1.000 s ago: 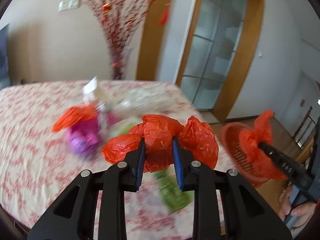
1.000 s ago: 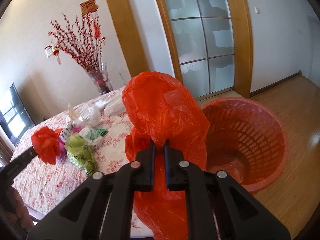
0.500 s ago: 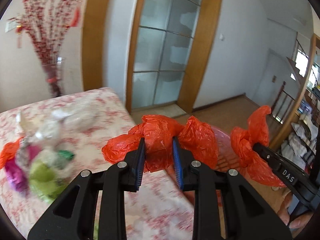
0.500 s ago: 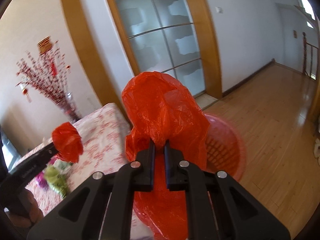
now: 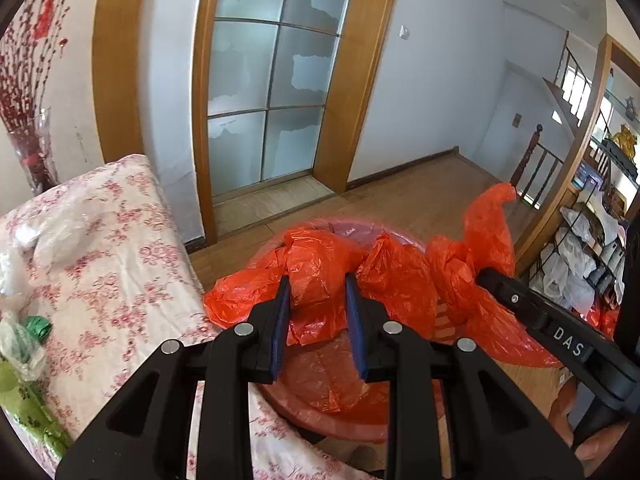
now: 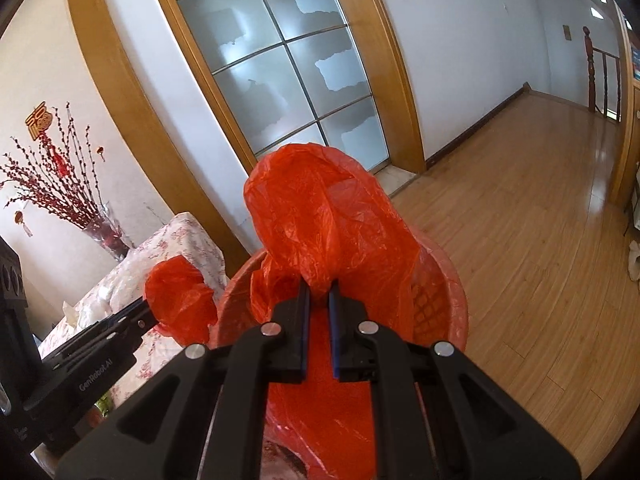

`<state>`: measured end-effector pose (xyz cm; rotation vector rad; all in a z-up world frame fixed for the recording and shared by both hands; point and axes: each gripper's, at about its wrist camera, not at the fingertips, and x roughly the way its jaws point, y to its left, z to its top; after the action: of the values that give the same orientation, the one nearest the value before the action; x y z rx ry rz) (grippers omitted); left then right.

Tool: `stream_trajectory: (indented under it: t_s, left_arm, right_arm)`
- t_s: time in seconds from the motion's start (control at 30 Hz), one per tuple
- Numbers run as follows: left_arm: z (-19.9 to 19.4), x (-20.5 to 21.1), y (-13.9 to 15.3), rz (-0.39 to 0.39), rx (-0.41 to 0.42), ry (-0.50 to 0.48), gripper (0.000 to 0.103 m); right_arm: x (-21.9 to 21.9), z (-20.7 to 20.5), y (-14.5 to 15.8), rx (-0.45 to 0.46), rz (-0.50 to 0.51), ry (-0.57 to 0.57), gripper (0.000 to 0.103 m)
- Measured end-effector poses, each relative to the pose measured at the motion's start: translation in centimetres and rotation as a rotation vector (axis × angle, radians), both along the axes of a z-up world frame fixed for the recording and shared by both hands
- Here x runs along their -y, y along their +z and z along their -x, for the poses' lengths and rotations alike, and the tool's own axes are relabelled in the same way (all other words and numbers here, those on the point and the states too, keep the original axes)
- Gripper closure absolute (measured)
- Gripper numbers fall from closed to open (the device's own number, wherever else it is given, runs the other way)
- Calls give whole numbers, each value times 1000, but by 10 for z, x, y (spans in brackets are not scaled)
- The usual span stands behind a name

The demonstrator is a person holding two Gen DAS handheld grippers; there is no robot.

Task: Collect trash
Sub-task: 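Carry both held red bags over the orange basket with both tools, then open both tools to drop the red bags into the basket, then grasp the green bag's knotted neck with the left tool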

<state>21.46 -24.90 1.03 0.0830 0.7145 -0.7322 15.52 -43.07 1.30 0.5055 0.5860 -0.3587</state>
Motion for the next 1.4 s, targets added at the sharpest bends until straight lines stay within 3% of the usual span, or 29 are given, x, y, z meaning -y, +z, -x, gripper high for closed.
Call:
stream_trajectory:
  t_s: [0.23,0.43,0.6,0.67,0.77,0.93,1.4]
  left_arm:
    - [-8,14,-12,-19,-35,-19,74]
    - [-14,12,-22,-29,-65,3,56]
    - [-19,2,-25,-39,-71,39,47]
    - [-18,-5,-23,-41,-61,59,39]
    - [-13,-17,-19,-59,-13,92,30]
    - [-8,-40,-14,-82,49,143,22]
    - [-11,-133,-12,-79,66,320,21]
  right_arm:
    - [10,-14,-4,-4,-25,-6,89]
    - [20,-16,-12,-12,-71,-10,79]
    - [23,-14,-14,-9,-75,-22,63]
    - [20,-11,-12,-11,-38,-39,47]
    - [12,-7,-8,-11,22,-56,36]
    - [0,-7,-6,-32,68,-55,32]
    - [-58,-28,2,-40,128,87,32]
